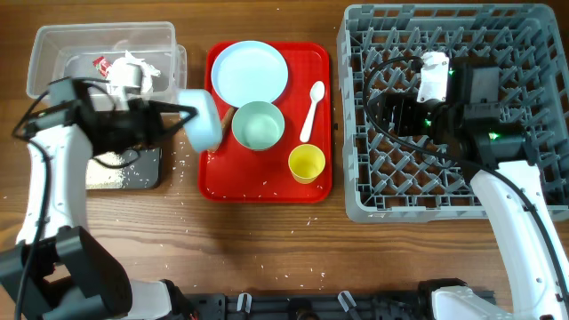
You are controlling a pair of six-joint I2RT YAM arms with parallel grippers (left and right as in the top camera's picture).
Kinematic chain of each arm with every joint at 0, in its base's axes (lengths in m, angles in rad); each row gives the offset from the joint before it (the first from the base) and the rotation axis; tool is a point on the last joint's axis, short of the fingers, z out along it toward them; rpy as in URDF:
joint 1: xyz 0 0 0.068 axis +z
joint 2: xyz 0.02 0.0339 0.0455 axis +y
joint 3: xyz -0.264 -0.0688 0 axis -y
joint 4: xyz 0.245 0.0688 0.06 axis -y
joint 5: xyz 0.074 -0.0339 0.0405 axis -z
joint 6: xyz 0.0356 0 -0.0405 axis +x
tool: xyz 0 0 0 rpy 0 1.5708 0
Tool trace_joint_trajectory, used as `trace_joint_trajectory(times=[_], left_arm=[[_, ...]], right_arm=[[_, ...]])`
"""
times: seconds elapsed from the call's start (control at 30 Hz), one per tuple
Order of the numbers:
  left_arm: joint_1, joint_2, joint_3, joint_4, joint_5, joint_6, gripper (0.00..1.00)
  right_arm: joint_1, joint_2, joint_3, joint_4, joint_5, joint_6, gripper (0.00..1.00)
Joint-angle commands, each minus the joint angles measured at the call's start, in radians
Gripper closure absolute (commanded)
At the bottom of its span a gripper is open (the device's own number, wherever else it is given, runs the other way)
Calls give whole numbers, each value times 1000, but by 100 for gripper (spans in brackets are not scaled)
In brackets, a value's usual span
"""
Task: Sort waste into correct bins and load items into the dishwasher rack
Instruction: 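Set the blue bowl back on the red tray, then grasp the brown sausage-like item and drop it on the black tray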
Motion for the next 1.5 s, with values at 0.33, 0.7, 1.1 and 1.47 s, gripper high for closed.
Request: trace_joint_trajectory(times=[0.33, 0.7, 1.1, 1.47], left_arm=[[-639, -10, -8, 48, -1266, -323, 96], [-802, 1, -211, 250, -1300, -325, 78], [-676, -2, 124, 247, -1275, -343, 36], [-433, 213, 132, 280, -1274, 52, 40]], right_arm=[[1, 11, 26, 2, -16, 6, 0], [1, 11, 26, 2, -16, 6, 0], [1, 11, 26, 1, -16, 6, 0], [1, 11, 26, 2, -13, 6, 0]])
